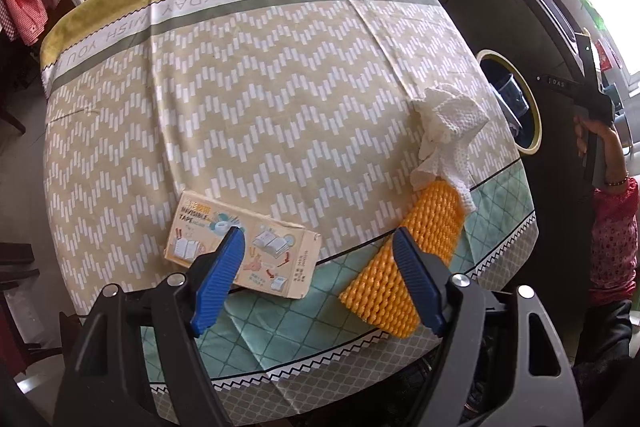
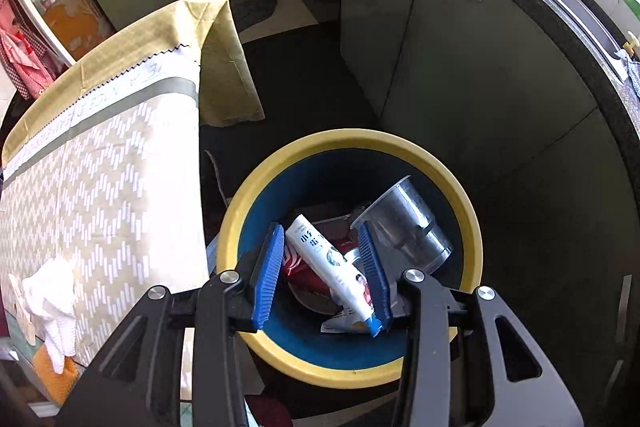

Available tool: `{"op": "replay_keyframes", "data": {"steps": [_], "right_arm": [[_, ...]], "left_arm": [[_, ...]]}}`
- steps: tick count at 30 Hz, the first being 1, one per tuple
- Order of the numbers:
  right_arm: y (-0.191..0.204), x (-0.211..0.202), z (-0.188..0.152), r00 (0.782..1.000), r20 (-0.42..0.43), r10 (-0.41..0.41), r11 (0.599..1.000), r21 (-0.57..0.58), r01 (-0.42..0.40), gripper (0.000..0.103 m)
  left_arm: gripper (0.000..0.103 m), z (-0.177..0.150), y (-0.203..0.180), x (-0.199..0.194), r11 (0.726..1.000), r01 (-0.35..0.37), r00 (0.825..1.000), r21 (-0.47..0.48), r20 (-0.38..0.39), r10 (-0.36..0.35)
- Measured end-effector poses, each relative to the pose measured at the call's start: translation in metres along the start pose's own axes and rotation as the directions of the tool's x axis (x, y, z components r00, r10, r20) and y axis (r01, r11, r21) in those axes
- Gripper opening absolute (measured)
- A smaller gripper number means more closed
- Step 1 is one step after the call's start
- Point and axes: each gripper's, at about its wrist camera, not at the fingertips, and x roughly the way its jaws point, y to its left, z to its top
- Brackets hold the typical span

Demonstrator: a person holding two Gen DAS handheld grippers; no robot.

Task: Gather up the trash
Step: 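Grasp the white paper towel with the left gripper and drop it in the bin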

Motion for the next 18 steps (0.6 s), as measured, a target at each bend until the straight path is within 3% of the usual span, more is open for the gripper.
{"op": "replay_keyframes", "data": {"steps": [7,14,16,18], "right_arm": [[0.011,-0.031,-0.022,0.999,0.013,0.031,0.998,-0.052,-0.031,0.045],[0.004,-0.046,-0.047,0.999,0.010,0.046,0.997,-0.063,-0.045,0.049],[0.001,-0.045,-0.052,0.999,0.005,0.050,0.997,-0.064,-0.050,0.049],[-0.001,-0.044,-0.056,0.998,0.002,0.057,0.997,-0.061,-0.056,0.049]], "left_arm": [[0.077,0.035,-0.072,0.028,0.982,0.018,1.000,0.187,-0.014,-0.015],[0.077,0.069,-0.120,0.079,0.963,0.043,0.996,0.267,-0.083,-0.022],[0.072,0.076,-0.124,0.088,0.964,0.046,0.996,0.263,-0.086,-0.024],[0.048,0.081,-0.126,0.094,0.965,0.051,0.995,0.258,-0.098,-0.026]]}}
